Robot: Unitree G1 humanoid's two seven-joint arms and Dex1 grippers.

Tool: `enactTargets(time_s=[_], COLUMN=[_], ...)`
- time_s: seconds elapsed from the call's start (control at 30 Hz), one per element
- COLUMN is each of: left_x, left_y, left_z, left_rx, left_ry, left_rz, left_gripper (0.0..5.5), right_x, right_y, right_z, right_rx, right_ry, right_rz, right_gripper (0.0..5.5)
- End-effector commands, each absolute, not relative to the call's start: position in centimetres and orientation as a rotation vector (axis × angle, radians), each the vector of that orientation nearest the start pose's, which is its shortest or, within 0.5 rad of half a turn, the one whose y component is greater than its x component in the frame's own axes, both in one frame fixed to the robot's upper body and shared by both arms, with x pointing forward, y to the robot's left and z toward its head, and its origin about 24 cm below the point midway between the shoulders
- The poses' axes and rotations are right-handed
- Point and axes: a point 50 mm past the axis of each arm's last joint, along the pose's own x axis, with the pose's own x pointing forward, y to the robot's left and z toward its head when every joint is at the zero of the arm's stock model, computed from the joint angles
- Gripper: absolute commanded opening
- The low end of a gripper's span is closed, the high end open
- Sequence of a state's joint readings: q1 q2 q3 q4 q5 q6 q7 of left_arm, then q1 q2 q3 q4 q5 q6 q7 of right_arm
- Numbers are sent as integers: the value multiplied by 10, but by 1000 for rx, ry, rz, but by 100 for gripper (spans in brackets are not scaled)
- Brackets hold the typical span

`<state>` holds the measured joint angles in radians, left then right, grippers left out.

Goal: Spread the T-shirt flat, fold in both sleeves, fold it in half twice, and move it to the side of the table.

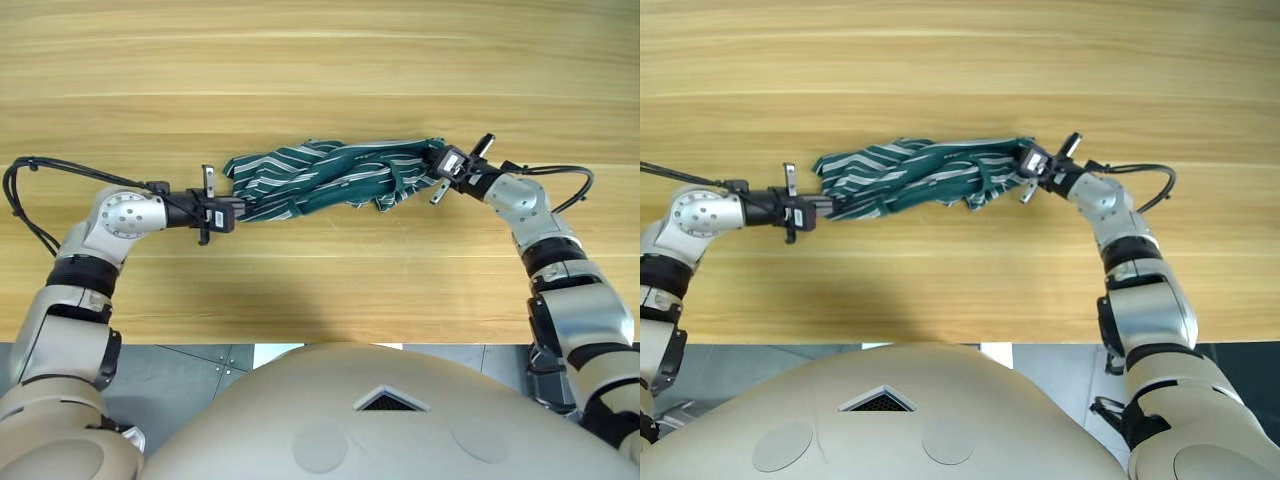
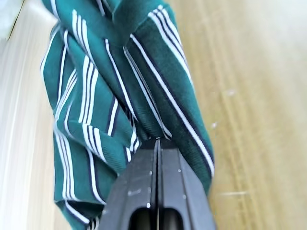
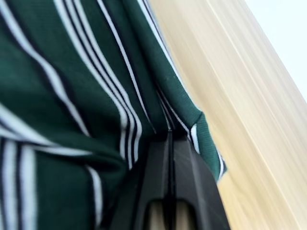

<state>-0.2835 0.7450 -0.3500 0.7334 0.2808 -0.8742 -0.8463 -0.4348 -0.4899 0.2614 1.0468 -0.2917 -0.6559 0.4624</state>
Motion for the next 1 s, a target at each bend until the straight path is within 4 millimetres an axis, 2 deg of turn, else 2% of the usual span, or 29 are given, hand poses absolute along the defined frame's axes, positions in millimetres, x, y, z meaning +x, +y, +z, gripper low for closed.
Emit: enactTargets(time_s=[0.03, 0.17, 0.3, 0.37, 0.43, 0.5, 0.57, 0.63, 0.77, 1.0], left_x=[237, 244, 253, 256, 256, 242, 222, 211, 207, 216], left_y=[232, 213, 196, 196, 201, 203, 203, 203, 203, 200], left_z=[8, 21, 52, 64, 69, 58, 37, 21, 4, -3], left_rx=[991, 882, 730, 706, 713, 722, 748, 777, 812, 872], left_ry=[164, -10, -239, -294, -286, -191, -48, 66, 172, 171], left_rz=[-1326, -1292, -1222, -1190, -1189, -1302, -1450, -1529, -1555, -1486], left_gripper=[2, 2, 2, 2, 2, 2, 26, 54, 121, 234], right_x=[264, 254, 239, 234, 230, 226, 219, 215, 215, 219], right_y=[-220, -205, -195, -194, -195, -196, -197, -199, -201, -198], right_z=[-16, 15, 49, 56, 53, 43, 30, 23, 16, 15], right_rx=[-684, -520, -361, -329, -336, -362, -400, -422, -459, -491], right_ry=[205, -27, -213, -235, -194, -121, -31, 29, 86, 71], right_rz=[874, 984, 1074, 1104, 1121, 1155, 1196, 1218, 1214, 1177], right_gripper=[1, 1, 1, 1, 1, 1, 28, 58, 129, 255])
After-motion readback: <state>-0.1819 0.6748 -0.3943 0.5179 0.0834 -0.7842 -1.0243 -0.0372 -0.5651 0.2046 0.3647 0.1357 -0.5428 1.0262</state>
